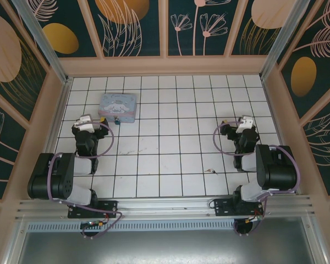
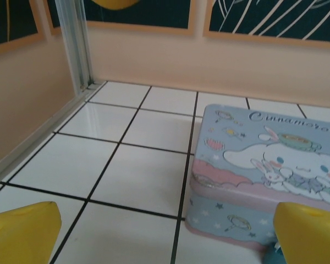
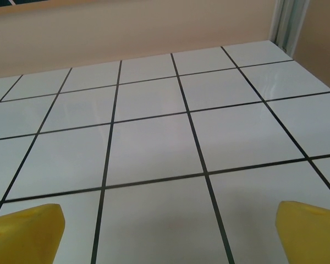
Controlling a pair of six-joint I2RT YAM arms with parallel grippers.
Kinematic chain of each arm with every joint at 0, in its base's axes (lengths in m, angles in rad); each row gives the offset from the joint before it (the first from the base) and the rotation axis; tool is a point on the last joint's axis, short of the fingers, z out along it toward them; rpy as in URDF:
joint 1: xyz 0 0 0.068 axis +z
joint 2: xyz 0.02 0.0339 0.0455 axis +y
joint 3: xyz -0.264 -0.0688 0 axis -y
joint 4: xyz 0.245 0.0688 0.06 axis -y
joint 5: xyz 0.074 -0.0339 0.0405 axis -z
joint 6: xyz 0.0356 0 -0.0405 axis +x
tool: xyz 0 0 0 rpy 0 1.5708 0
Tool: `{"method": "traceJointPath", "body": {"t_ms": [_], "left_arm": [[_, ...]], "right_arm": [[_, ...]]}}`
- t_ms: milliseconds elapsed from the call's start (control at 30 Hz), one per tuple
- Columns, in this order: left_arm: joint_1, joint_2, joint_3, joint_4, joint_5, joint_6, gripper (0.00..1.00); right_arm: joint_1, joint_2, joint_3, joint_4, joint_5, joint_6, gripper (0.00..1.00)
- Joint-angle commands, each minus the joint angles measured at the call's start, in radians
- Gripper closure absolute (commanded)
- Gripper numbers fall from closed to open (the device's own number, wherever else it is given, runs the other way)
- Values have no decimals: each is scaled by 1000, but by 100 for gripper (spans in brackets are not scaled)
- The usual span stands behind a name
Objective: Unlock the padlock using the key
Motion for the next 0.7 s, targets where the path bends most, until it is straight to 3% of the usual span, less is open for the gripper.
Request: {"method": "traceJointPath", "body": {"t_ms": [0,133,333,433,533,667], "left_arm": [[-8,-77,23,-31,-23,16,1],[-7,-163,59,-151,-33,3,1],[-7,-203,237,-436,-52,-66,1],[-6,-159,368,-582,-78,-121,1],[-7,-79,511,-712,-29,-141,1],[-6,51,679,-815,26,-141,1]], "right_arm": [[9,-57,131,-163,-30,19,1],[15,-97,236,-357,-51,14,1],[16,-161,347,-493,-151,182,1],[31,-149,418,-559,-233,261,1],[63,-126,460,-617,-282,290,1],[141,-125,510,-726,-260,271,1]]}}
